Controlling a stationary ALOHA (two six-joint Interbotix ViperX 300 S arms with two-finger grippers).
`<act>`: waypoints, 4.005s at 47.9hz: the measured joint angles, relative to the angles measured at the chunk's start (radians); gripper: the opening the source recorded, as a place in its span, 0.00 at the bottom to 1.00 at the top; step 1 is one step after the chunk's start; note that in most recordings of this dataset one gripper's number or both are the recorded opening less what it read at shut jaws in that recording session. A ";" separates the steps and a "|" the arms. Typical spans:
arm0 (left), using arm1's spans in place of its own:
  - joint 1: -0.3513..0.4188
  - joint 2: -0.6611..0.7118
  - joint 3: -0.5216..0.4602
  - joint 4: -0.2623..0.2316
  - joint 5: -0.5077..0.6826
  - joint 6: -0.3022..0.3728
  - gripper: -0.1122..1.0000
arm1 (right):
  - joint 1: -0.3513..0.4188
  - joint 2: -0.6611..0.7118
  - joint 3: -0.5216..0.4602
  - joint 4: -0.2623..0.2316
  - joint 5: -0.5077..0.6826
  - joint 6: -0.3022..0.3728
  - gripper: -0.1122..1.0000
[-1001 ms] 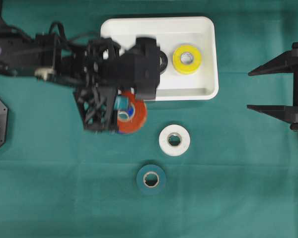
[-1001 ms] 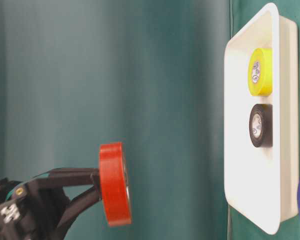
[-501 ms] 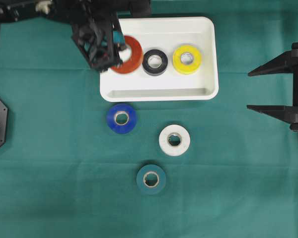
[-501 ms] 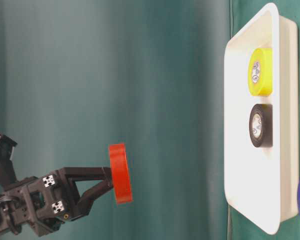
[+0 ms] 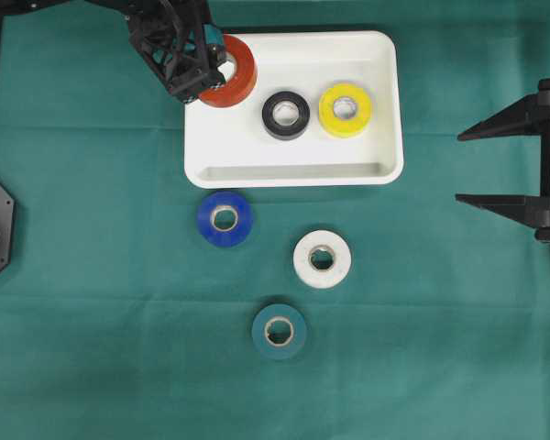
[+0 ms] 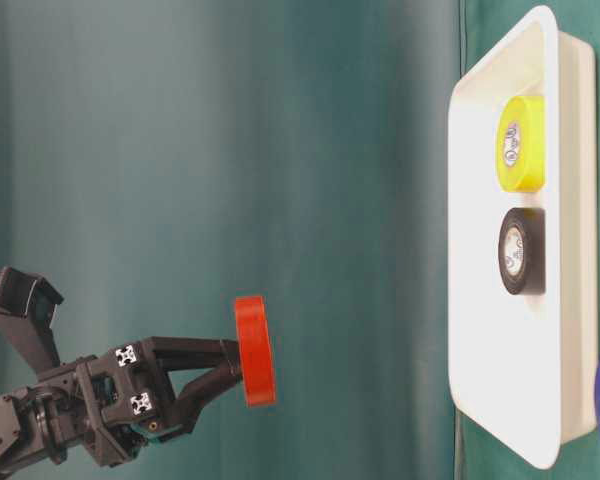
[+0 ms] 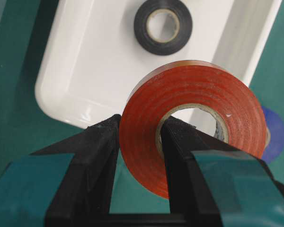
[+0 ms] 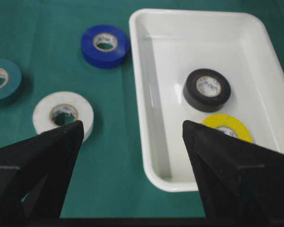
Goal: Pick up the tape from a random location and place it into the white case.
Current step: 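Carry the red tape up and right into the white tray, then lower the red tape into the tray left of the black tape, open left gripper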
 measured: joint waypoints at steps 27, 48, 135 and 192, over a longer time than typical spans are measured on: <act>0.002 -0.002 0.008 0.000 0.000 0.000 0.29 | 0.000 0.000 0.000 0.000 0.000 -0.002 0.86; 0.002 0.000 0.008 0.000 0.000 0.000 0.29 | 0.000 0.000 0.000 0.003 -0.002 -0.002 0.86; 0.080 0.202 0.290 0.000 -0.397 0.000 0.29 | 0.000 0.015 0.000 0.000 -0.002 -0.002 0.86; 0.078 0.224 0.295 -0.002 -0.453 0.002 0.43 | 0.000 0.017 0.000 0.000 -0.002 -0.002 0.86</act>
